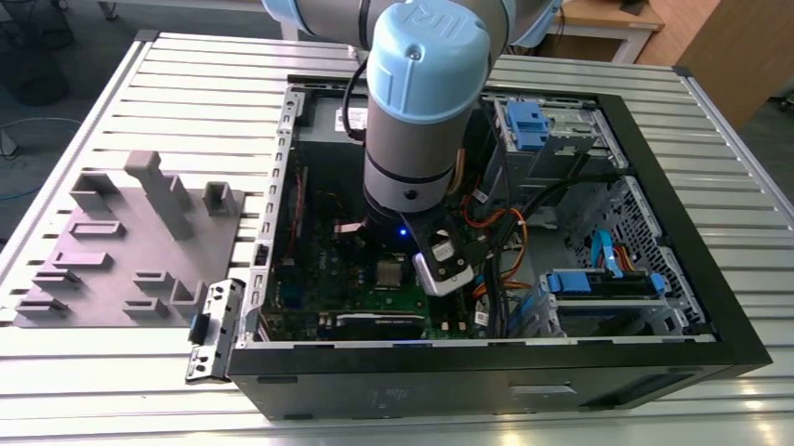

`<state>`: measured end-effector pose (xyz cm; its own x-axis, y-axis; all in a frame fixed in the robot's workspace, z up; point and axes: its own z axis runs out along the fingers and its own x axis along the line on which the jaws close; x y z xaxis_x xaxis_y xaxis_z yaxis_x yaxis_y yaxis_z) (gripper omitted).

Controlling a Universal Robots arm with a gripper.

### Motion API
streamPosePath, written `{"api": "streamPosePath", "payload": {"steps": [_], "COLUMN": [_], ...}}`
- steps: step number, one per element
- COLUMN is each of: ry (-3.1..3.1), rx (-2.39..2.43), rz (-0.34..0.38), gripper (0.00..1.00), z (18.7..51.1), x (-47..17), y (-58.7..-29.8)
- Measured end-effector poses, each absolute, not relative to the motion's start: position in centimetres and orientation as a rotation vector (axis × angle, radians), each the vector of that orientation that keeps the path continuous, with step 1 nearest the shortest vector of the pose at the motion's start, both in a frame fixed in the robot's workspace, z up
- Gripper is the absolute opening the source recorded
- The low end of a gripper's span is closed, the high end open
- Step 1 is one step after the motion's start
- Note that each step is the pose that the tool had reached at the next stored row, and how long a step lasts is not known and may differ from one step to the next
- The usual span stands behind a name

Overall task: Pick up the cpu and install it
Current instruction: 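Place the cpu into insertion slot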

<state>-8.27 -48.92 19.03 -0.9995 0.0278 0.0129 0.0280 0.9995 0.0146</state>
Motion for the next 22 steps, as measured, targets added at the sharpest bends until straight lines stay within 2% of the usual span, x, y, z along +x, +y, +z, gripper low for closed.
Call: {"api": "streamPosePath", "payload": {"steps": [3, 6, 22], "ry": [-3.128, -3.128, -3.129], "rx": [-0.044, -0.044, -0.024], "rz": [-0.023, -0.023, -0.023], "gripper": [0.54, 0.45, 0.45], "z": [19.02, 19.02, 19.33], "x": [-8.27, -8.27, -8.28], "y": [-48.92, -48.92, -48.91]}}
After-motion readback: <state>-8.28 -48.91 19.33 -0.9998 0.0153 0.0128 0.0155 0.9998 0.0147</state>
